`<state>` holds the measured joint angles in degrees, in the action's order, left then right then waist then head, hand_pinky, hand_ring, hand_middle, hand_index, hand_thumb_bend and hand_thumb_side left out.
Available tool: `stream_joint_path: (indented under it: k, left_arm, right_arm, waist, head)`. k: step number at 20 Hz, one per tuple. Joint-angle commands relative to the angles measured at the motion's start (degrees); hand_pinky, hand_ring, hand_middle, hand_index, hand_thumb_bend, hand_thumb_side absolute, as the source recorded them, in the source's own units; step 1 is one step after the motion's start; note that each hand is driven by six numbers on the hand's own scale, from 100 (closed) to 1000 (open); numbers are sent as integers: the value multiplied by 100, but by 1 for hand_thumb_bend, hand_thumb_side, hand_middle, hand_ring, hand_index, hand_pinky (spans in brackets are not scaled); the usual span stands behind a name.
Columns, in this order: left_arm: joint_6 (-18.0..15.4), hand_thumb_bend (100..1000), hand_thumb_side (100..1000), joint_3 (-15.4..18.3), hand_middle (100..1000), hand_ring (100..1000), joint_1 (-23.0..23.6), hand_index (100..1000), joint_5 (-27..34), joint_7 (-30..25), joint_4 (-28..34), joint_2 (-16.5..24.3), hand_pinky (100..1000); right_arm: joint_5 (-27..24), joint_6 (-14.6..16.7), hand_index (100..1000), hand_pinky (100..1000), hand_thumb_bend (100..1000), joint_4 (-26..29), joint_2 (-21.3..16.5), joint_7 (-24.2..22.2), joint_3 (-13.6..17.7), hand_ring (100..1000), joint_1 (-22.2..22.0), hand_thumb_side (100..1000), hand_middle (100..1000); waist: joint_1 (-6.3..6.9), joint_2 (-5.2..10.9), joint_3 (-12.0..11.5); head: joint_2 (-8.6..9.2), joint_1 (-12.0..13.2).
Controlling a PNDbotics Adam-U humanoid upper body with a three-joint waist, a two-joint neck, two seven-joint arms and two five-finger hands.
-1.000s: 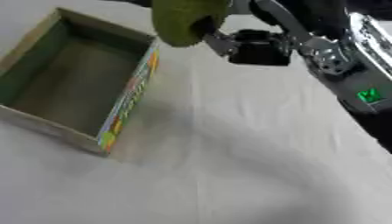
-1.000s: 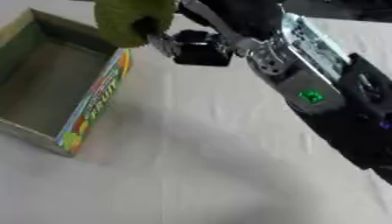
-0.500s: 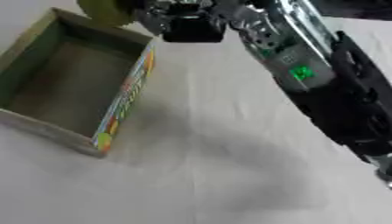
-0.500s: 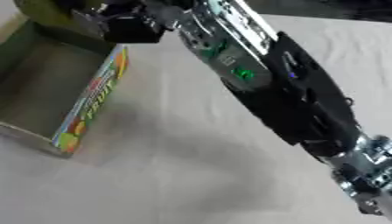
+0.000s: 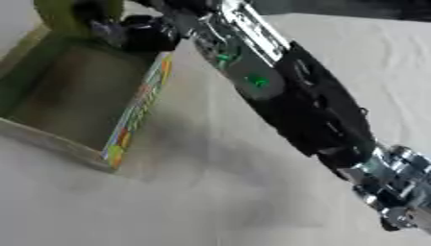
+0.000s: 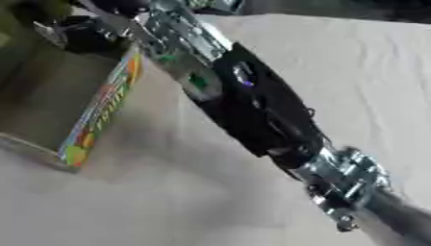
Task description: Pick up objects on the table and place them in the box.
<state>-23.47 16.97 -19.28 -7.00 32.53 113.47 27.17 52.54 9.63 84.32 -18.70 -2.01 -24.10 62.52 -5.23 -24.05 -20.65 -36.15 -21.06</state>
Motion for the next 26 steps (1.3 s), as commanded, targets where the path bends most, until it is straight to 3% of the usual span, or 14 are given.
stream_joint_path:
  k: [1, 11, 14, 15, 18, 20, 26]
  left_arm:
    - [-48, 100, 567, -5, 545, 571, -99, 685, 18, -8, 112, 210, 510]
    - [-56, 100, 567, -14, 545, 570, -126, 684, 45, -33, 112, 184, 508]
    - [-53, 100, 567, -18, 545, 570, -123, 684, 49, -43, 112, 182, 508]
    - [-52, 100, 567, -20, 545, 570, -121, 684, 49, -47, 112, 183, 508]
    - [-48, 100, 567, -28, 545, 570, -116, 685, 50, -64, 112, 181, 508]
    - [-48, 100, 567, -30, 545, 570, -114, 685, 51, -68, 112, 183, 508]
    - [-44, 100, 567, -40, 545, 570, -97, 685, 49, -85, 112, 183, 508]
  right_arm:
    - [314, 154, 745, 692, 100, -406, 205, 74, 123, 704, 140, 124, 581]
    - [1111, 771, 753, 708, 100, -1838, 651, 445, 242, 719, 147, 194, 597]
    - [1386, 934, 783, 723, 100, -2186, 690, 341, 287, 756, 228, 217, 671]
    - [1479, 972, 783, 723, 100, -2233, 700, 310, 310, 756, 245, 217, 671]
    - [1732, 1055, 877, 770, 100, -2311, 714, 170, 347, 835, 295, 311, 794]
    - [1868, 1089, 904, 799, 100, -2311, 724, 19, 374, 873, 328, 323, 835]
    - [2044, 1123, 936, 842, 100, -2067, 718, -331, 445, 917, 415, 229, 862]
  waist:
    - [39, 97, -49]
    - [42, 65, -141]
    - [51, 70, -130]
    - [54, 70, -127]
    - [61, 77, -120]
    - [67, 81, -116]
    - [74, 95, -110]
  head:
    - [80, -72]
    - [100, -157]
    - [103, -158]
    - [105, -155]
    - [103, -155]
    - [107, -155]
    - [118, -157]
